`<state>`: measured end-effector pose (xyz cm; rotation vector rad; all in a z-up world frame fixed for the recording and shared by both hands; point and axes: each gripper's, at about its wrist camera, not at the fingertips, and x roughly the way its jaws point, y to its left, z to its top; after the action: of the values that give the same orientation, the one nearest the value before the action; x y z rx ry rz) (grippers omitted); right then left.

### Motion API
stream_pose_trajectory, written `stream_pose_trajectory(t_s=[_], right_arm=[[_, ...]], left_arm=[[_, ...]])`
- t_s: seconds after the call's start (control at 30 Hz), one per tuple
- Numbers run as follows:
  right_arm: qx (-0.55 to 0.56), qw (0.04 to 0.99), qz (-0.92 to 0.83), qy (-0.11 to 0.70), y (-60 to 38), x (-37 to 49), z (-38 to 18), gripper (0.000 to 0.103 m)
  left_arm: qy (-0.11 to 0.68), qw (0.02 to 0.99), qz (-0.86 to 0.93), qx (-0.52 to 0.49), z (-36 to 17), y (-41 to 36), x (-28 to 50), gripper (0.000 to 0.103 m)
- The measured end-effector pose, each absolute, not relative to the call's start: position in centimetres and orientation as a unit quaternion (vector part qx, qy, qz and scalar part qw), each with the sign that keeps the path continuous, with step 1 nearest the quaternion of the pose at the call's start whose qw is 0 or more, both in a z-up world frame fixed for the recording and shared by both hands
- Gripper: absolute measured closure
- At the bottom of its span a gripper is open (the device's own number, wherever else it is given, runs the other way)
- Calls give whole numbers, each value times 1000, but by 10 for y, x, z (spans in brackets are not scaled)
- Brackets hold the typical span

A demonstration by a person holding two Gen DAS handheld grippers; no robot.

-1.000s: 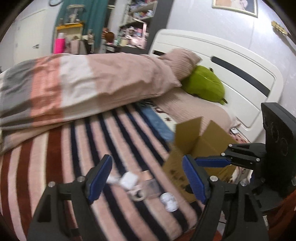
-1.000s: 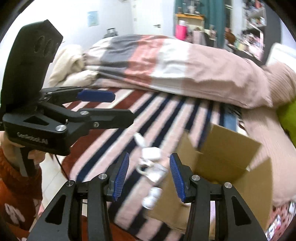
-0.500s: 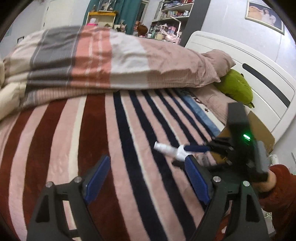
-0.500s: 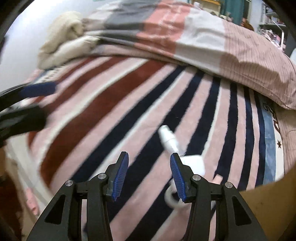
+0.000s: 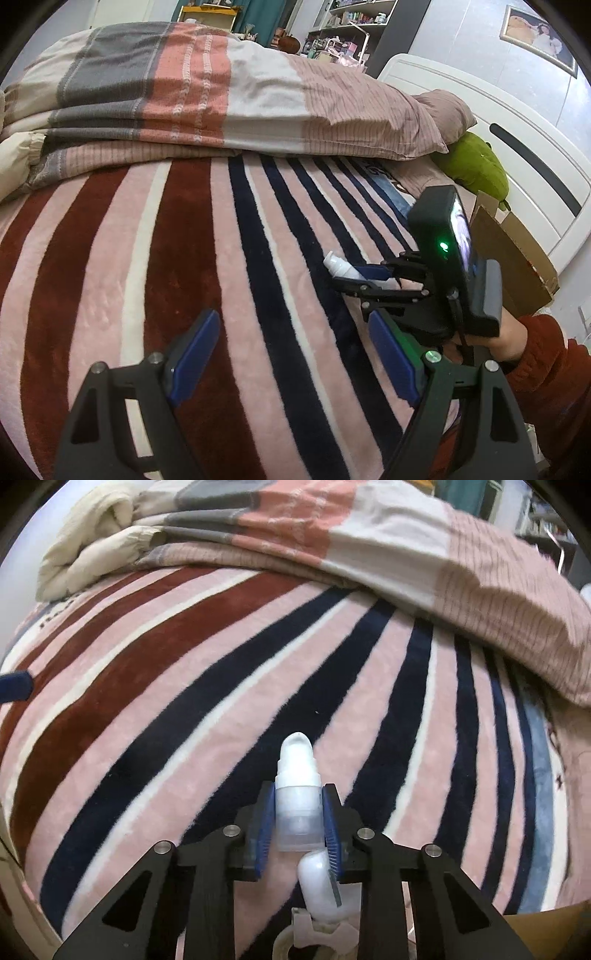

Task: Organize rigid objects
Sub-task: 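Grasp the white spray bottle with the right gripper, then carry the spray bottle into the cardboard box and release it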

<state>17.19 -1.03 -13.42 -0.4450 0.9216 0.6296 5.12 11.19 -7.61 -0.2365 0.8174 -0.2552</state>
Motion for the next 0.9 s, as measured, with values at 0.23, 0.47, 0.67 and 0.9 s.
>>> stream_pose_trajectory(t_s=[0.23,0.47,0.67,0.9], right_arm=[[-188,818,361,406,-9,126,-94,83],[-172,817,413,365,-27,75,-44,83],[-151,834,404,343,-60,63,-14,83],[-133,856,379,325,-110,69,17,83]], left_arm=[[389,901,-151,-123,-65,101,54,23],[371,890,-221,-145,-42,75,55,43],[345,884,-276,-150,-12,46,53,74],[330,886,-300,-124,22,-4,62,74]])
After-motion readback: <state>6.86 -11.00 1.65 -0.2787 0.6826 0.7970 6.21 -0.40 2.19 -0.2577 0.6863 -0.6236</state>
